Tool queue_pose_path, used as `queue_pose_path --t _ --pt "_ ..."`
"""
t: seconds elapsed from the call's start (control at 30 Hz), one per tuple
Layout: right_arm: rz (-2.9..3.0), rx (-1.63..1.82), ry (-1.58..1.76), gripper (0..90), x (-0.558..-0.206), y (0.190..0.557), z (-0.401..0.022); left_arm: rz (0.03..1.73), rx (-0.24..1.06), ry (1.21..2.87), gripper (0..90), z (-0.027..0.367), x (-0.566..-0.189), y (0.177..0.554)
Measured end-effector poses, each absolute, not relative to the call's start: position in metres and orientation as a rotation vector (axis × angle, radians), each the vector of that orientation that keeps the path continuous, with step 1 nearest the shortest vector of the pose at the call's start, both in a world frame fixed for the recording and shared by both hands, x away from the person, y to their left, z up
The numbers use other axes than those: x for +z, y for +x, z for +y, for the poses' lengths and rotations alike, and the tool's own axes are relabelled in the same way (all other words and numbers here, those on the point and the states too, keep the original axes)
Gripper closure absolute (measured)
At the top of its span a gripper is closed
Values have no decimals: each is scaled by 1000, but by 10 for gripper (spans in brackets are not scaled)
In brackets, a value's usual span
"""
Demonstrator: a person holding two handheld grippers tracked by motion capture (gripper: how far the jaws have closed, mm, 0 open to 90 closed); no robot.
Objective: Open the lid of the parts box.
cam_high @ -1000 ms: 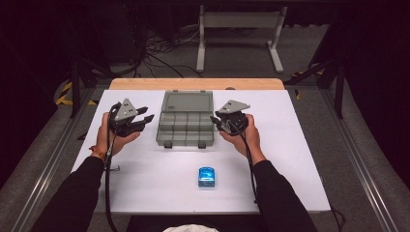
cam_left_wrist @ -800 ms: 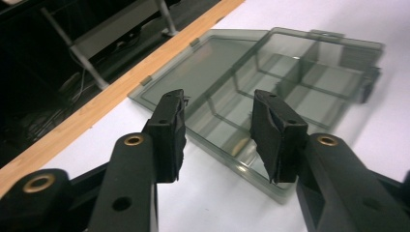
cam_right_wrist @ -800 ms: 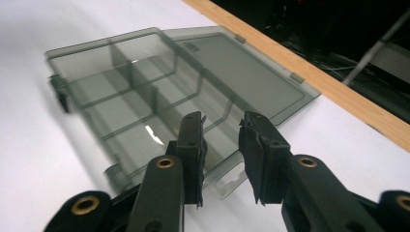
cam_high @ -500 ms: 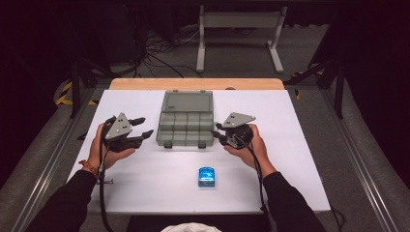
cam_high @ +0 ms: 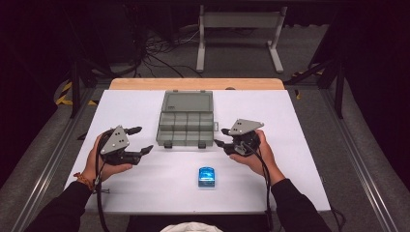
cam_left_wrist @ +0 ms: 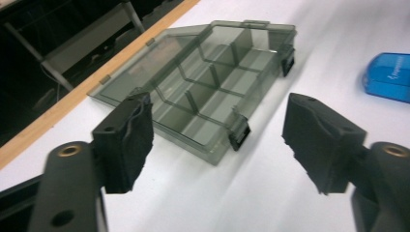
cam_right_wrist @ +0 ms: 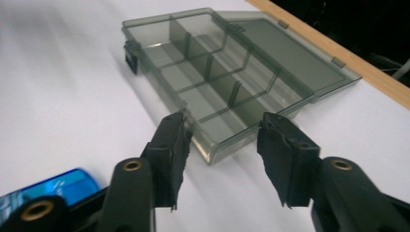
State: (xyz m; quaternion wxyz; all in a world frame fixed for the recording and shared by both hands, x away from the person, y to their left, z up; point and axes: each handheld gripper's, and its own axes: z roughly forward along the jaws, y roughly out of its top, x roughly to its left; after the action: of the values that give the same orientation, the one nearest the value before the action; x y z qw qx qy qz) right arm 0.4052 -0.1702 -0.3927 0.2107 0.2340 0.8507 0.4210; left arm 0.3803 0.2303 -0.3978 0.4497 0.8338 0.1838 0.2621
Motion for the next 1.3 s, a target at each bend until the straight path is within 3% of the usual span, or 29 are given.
queue_pose_path --t 0.2,0.37,0.57,1.03,1.3 --pt "2412 1186 609 354 -393 392 -172 455 615 2043 134 237 -402 369" --pt "2438 1187 570 222 -396 379 -169 452 611 2041 95 241 -405 361" --pt "2479 1192 536 146 -401 362 -165 459 560 2033 62 244 -415 345" --pt "2666 1114 423 114 -421 347 -149 433 478 2067 48 245 -430 317" --pt "2754 1039 364 115 -437 354 -131 436 492 2074 48 248 -431 313"
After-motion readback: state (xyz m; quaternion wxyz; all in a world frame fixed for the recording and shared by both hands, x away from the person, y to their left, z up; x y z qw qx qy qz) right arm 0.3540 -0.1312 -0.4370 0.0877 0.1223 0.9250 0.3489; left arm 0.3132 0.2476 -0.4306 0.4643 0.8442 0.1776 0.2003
